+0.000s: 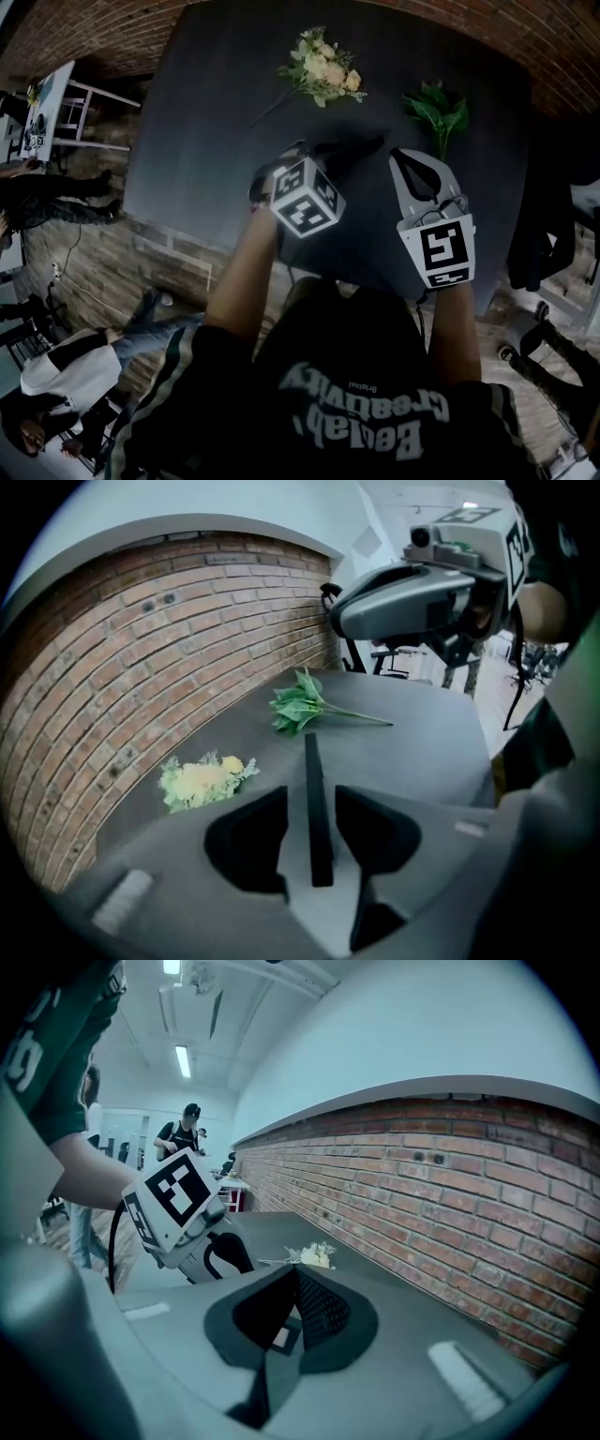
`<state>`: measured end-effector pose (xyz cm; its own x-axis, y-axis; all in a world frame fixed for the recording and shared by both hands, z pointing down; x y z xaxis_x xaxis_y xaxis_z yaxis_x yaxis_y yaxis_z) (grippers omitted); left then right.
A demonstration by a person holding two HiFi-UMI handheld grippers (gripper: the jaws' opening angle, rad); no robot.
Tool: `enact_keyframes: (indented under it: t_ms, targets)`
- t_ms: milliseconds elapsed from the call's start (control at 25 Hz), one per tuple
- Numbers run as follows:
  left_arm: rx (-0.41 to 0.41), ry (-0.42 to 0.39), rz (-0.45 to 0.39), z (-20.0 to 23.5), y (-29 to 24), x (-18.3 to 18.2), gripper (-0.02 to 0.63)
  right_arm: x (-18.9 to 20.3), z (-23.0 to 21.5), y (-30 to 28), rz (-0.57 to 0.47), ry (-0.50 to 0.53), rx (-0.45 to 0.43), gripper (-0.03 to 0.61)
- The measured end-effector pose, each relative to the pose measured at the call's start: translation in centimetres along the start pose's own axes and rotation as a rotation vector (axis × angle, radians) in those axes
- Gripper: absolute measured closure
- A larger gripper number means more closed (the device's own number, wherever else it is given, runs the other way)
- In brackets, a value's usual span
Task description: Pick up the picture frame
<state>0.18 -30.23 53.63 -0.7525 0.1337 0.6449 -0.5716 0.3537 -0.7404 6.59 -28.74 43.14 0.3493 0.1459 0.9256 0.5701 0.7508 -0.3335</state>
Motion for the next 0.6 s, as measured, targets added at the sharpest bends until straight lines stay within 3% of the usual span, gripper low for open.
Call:
enact_keyframes:
  t_ms: [600]
  targets:
    - [0.066, 0.051, 0.086, -0.2, -2.5, 2.1, 0.449, 0.8, -0.6, -0.6, 0.022, -0.014, 0.001, 0.572]
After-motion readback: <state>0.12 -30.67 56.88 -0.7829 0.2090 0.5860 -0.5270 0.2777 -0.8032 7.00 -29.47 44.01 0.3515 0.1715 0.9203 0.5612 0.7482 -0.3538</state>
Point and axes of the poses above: the fingertips, and each gripper's own axes: y backward along the fingers, z to its left, x out of its underside, the point moved 1 cm from there along y, backward along the fingers, and after that the axes turned 5 degrees about -z, right-handed, at the moved point
